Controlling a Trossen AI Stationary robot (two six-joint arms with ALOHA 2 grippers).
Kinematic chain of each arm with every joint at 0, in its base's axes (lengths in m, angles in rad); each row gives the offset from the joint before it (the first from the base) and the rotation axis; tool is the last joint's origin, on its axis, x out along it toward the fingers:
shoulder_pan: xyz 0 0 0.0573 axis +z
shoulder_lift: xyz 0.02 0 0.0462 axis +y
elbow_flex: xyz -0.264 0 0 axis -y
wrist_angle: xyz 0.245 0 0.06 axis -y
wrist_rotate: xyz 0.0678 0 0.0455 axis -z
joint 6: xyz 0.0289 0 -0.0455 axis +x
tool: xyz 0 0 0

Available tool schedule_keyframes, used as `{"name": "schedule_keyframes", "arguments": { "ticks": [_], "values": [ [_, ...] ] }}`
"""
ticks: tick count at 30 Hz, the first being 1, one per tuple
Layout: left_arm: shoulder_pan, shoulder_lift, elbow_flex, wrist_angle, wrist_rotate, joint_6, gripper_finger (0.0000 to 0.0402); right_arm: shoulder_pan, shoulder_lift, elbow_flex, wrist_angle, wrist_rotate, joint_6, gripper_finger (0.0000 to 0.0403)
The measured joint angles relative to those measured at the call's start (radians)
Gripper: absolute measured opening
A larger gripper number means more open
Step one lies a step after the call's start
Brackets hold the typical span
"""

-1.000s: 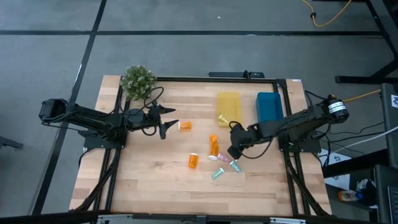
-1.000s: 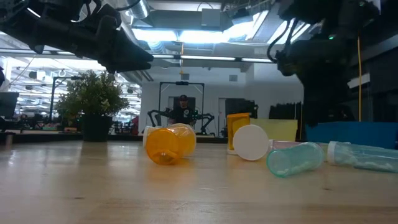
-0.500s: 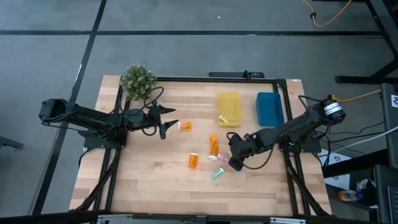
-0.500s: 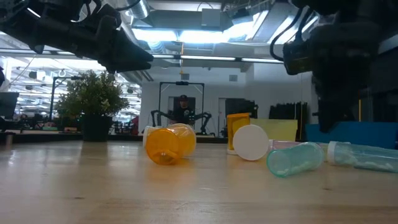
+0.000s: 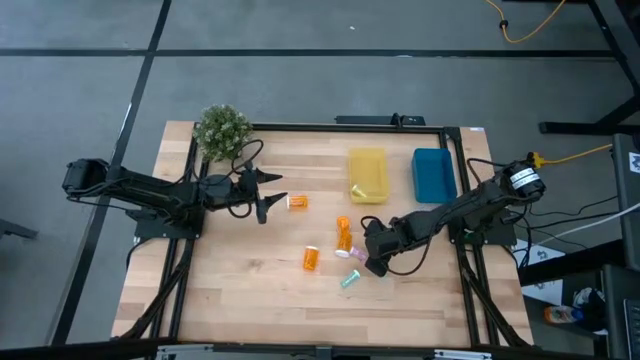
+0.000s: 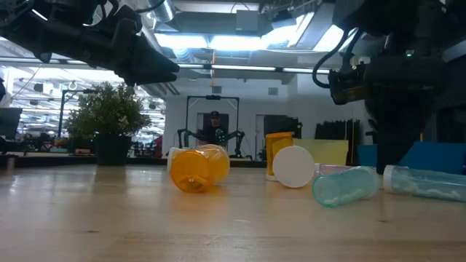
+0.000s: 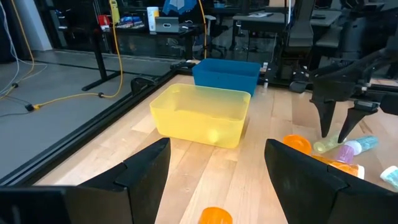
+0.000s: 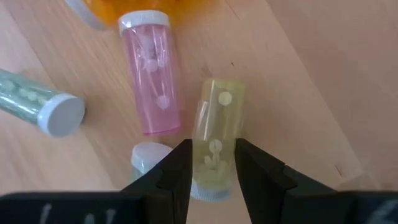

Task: Pick and place medicine bottles into bin by pill shape (circle, oval)
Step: Put the small yellow pill bottle into the yellow bin

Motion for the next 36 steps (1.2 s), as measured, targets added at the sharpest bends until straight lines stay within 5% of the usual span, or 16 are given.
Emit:
{"name": "schedule_keyframes", "arguments": {
  "ticks": [7, 13, 36],
  "values": [
    [0.0, 0.0, 0.0, 0.0, 0.0, 0.0, 0.0255, -0.014, 0.006, 0.0, -0.005, 0.029, -0.017, 0.0121],
    [0.0, 0.0, 0.0, -0.001, 0.0, 0.0, 0.0255, -0.029, 0.01, -0.005, -0.021, 0.177, -0.036, 0.0121],
    [0.0, 0.0, 0.0, -0.001, 0.0, 0.0, 0.0255, -0.102, 0.058, -0.002, -0.013, 0.201, 0.074, 0.0121]
  ]
}}
